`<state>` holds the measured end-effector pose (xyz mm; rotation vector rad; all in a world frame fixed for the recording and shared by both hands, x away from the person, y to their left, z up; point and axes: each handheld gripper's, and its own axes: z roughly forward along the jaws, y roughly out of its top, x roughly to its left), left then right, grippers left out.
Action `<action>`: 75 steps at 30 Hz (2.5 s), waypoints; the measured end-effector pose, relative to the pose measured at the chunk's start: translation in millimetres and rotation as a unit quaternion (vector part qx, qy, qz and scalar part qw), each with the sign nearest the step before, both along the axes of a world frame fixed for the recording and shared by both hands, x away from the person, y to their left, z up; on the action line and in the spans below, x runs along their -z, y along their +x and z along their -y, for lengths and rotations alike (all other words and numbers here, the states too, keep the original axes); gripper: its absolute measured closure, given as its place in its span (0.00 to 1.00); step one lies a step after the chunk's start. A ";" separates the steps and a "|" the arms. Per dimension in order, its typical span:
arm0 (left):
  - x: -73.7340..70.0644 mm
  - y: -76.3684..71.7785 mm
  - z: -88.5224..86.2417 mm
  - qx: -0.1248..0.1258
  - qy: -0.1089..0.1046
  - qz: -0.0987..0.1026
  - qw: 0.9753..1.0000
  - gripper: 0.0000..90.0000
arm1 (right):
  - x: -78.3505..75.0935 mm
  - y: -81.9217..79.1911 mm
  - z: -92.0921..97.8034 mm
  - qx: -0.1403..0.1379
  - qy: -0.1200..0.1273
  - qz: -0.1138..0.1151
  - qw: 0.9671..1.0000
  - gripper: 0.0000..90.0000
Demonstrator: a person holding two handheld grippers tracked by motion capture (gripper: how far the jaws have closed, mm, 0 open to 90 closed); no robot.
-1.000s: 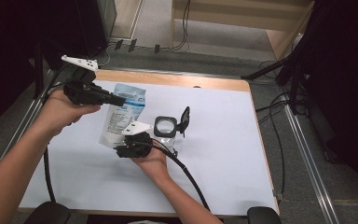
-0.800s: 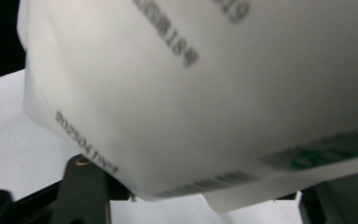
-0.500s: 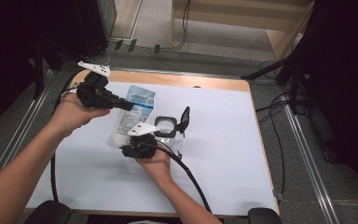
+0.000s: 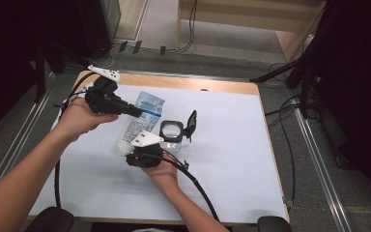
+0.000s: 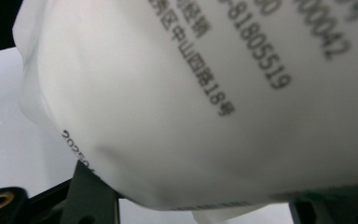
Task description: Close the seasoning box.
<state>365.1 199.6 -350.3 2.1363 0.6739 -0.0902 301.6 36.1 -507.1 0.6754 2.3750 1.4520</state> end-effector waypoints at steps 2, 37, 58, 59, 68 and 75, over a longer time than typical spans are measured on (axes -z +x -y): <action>2.3 -1.3 2.4 0.001 0.005 -0.001 1.000 0.96 | 0.4 -0.3 0.5 0.002 0.007 -0.007 1.000 0.54; 33.9 4.5 19.9 0.024 0.016 -0.041 0.999 0.99 | 7.8 -11.0 7.4 0.057 0.048 -0.053 0.996 0.50; 38.3 8.1 27.1 0.005 0.037 -0.038 0.999 1.00 | 7.0 -12.4 10.1 0.075 0.060 -0.076 0.993 0.47; 38.8 8.6 27.5 0.005 0.032 -0.041 0.999 1.00 | 7.0 -12.0 10.2 0.075 0.060 -0.076 0.992 0.47; 41.6 12.6 30.7 0.005 0.032 -0.048 0.998 0.99 | 7.3 -8.7 10.6 0.080 0.076 -0.098 0.989 0.51; 40.5 9.2 31.0 0.006 0.033 -0.042 0.999 0.95 | 7.5 -7.1 11.4 0.086 0.087 -0.107 0.987 0.52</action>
